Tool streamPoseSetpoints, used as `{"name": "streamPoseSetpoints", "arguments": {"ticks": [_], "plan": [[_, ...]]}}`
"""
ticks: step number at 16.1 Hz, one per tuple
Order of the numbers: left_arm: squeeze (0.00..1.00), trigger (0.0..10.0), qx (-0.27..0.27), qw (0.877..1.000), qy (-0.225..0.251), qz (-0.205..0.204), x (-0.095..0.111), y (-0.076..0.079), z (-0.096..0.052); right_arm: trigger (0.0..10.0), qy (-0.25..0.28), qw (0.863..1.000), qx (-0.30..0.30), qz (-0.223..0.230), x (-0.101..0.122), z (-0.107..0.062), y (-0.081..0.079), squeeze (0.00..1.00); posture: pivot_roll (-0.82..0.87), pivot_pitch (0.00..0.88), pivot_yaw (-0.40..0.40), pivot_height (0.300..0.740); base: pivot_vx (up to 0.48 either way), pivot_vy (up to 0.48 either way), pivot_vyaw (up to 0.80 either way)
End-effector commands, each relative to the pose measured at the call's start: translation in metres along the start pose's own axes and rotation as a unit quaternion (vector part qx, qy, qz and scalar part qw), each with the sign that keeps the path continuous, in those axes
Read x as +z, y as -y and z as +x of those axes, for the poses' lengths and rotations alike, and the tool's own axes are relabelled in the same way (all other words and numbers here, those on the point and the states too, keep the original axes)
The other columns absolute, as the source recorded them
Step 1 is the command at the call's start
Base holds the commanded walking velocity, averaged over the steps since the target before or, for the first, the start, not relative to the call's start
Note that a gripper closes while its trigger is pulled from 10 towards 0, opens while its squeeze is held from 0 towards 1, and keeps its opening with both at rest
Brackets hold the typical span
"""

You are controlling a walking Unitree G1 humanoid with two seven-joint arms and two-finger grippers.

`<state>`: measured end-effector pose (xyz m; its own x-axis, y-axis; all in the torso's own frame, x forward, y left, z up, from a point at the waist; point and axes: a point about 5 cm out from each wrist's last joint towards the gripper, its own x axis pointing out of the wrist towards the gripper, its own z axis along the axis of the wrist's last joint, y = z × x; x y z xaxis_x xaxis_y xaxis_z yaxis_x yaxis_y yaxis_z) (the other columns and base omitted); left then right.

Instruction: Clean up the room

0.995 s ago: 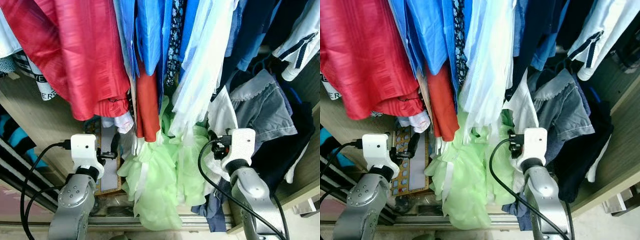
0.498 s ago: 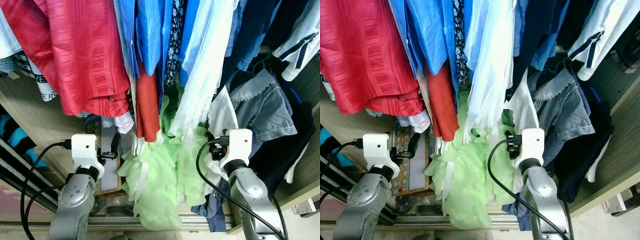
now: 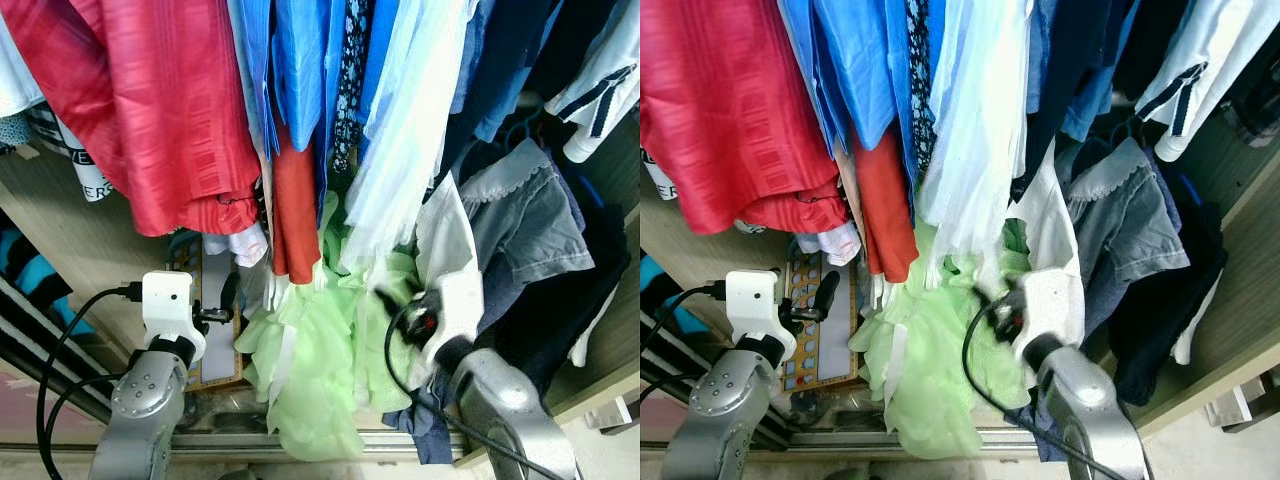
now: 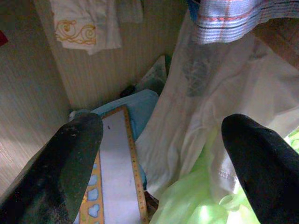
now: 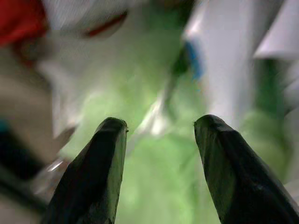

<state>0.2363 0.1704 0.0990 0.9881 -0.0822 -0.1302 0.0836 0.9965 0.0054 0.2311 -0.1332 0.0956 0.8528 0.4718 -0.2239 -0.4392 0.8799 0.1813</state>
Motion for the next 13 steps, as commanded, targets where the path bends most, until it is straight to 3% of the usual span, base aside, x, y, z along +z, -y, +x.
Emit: {"name": "streamPoseSetpoints", "arguments": {"ticks": [1, 2, 6, 11, 13], "plan": [[0.0, 10.0, -0.002, 1.0, -0.009, 0.005, -0.002, -0.001, 0.001, 10.0, -0.01, 0.999, 0.03, 0.002, -0.001, 0.001, -0.005, 0.0, -0.02, 0.0, 0.006, 0.74, 0.0, 0.0, 0.0], [0.0, 10.0, 0.005, 1.0, -0.024, 0.016, -0.007, -0.002, -0.001, 10.0, -0.009, 0.998, 0.06, 0.001, 0.0, 0.004, -0.01, 0.0, -0.02, 0.0, 0.001, 0.74, 0.0, 0.0, 0.0], [0.0, 10.0, 0.06, 0.998, -0.032, 0.004, -0.011, -0.017, -0.006, 10.0, 0.025, 0.998, 0.049, -0.023, 0.011, 0.014, -0.007, 0.0, -0.01, 0.0, 0.003, 0.74, 0.0, 0.0, 0.0], [0.0, 10.0, 0.091, 0.994, -0.064, 0.002, -0.017, -0.02, -0.009, 10.0, 0.008, 0.998, 0.064, -0.008, 0.007, 0.015, -0.008, 0.0, -0.02, 0.0, 0.005, 0.74, 0.0, 0.0, 0.8], [0.0, 10.0, 0.093, 0.994, -0.065, 0.005, -0.017, -0.022, -0.008, 10.0, -0.04, 0.993, 0.114, -0.003, -0.003, 0.013, -0.018, 0.0, -0.02, 0.0, 0.006, 0.74, 0.0, 0.0, 0.8]]}}
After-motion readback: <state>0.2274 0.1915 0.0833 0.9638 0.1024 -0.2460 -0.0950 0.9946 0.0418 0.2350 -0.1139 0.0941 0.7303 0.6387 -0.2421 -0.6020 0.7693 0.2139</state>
